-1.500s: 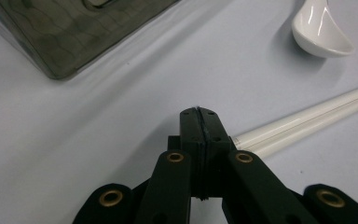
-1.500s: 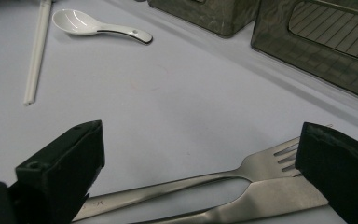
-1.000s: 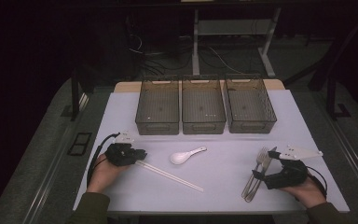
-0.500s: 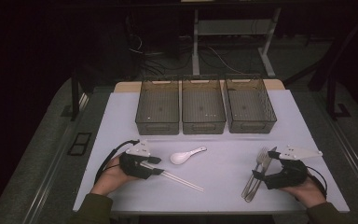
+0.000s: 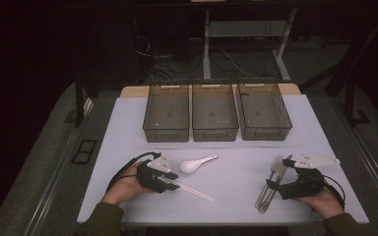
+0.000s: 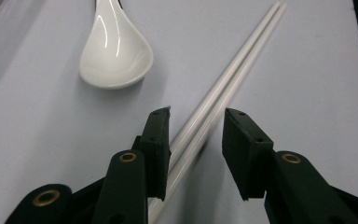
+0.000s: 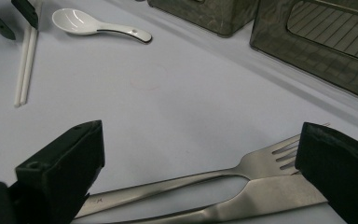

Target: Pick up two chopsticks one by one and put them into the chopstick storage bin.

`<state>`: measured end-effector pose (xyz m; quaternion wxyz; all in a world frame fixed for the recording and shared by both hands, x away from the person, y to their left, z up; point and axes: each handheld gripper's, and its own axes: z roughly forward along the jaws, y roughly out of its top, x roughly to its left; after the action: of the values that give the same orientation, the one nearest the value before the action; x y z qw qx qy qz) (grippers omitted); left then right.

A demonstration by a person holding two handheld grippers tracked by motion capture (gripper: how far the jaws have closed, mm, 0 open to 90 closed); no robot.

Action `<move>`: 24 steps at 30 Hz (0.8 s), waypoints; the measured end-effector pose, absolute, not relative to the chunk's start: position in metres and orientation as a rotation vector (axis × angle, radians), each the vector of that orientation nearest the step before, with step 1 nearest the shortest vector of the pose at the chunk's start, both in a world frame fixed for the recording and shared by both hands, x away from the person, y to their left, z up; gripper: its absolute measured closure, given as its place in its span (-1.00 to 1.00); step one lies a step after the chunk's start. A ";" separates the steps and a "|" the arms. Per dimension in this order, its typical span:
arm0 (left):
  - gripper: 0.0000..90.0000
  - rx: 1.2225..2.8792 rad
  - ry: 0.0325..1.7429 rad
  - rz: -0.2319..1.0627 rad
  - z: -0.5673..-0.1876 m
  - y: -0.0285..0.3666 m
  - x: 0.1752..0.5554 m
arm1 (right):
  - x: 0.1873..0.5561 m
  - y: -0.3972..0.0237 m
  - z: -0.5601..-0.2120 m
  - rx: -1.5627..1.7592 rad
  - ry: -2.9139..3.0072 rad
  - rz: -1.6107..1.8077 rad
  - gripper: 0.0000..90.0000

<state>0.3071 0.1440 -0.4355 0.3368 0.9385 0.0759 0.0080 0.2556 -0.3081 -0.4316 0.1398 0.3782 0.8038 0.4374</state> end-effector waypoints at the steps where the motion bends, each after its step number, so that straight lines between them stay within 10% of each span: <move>1: 0.35 2.456 0.195 0.018 -0.436 0.143 0.307 | 0.256 -0.308 -0.432 1.093 2.323 1.264 -0.97; 24: 0.52 2.505 0.198 0.090 -0.435 0.142 0.288 | 0.255 -0.309 -0.431 1.094 2.321 1.268 -0.97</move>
<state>0.2881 0.1423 -0.4351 0.3085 0.9477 0.0749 0.0341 0.2551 -0.3092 -0.4314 0.1394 0.3784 0.8031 0.4387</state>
